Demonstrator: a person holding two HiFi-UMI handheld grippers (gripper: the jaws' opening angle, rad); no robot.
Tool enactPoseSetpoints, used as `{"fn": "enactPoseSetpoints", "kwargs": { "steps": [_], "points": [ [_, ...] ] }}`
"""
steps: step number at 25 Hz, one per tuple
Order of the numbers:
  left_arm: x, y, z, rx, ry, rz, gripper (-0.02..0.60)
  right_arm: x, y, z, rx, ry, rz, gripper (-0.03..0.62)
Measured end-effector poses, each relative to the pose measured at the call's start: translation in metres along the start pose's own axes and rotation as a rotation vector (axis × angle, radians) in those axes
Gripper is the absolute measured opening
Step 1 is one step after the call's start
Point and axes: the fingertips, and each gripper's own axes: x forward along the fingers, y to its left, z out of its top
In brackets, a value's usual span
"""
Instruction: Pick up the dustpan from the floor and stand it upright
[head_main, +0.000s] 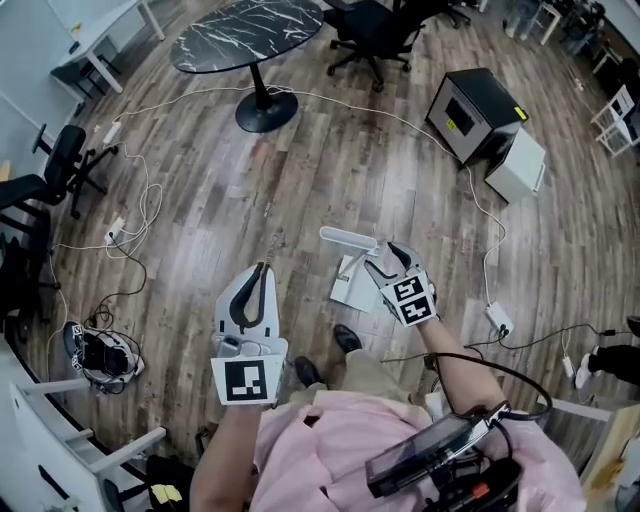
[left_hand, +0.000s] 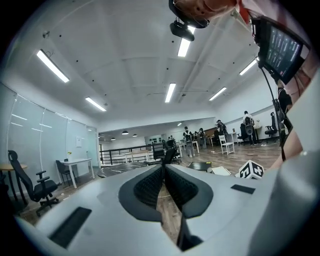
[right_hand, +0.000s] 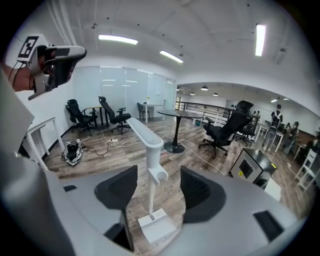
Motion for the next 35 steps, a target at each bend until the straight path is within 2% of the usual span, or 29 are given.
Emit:
{"fn": "enactPoseSetpoints", "kwargs": {
  "steps": [5,9,11,13,17,24,27,35],
  "points": [
    [0.012,-0.009,0.025,-0.017,-0.041,-0.019,0.025,-0.063,-0.006,0.039,0.043,-0.111,-0.079,0.27],
    [0.02,-0.01,0.069,-0.01,-0.122,-0.022,0.025,-0.111,-0.01,0.114,0.086,-0.292,-0.126,0.246],
    [0.025,-0.011,0.097,0.026,-0.174,-0.025,0.025,-0.133,-0.01,0.159,0.097,-0.386,-0.147,0.21],
    [0.03,-0.017,0.123,0.043,-0.206,-0.034,0.025,-0.155,-0.012,0.198,0.098,-0.469,-0.18,0.133],
    [0.034,-0.027,0.161,0.059,-0.275,-0.06,0.025,-0.189,-0.013,0.248,0.077,-0.587,-0.26,0.015],
    [0.027,-0.037,0.18,0.09,-0.328,-0.076,0.025,-0.208,-0.002,0.264,0.044,-0.644,-0.302,0.0],
    [0.027,-0.039,0.176,0.071,-0.298,-0.08,0.025,-0.211,-0.002,0.268,0.023,-0.651,-0.314,0.0],
    [0.025,-0.043,0.176,0.08,-0.293,-0.088,0.025,-0.218,0.002,0.277,0.03,-0.675,-0.312,0.0]
  ]
}}
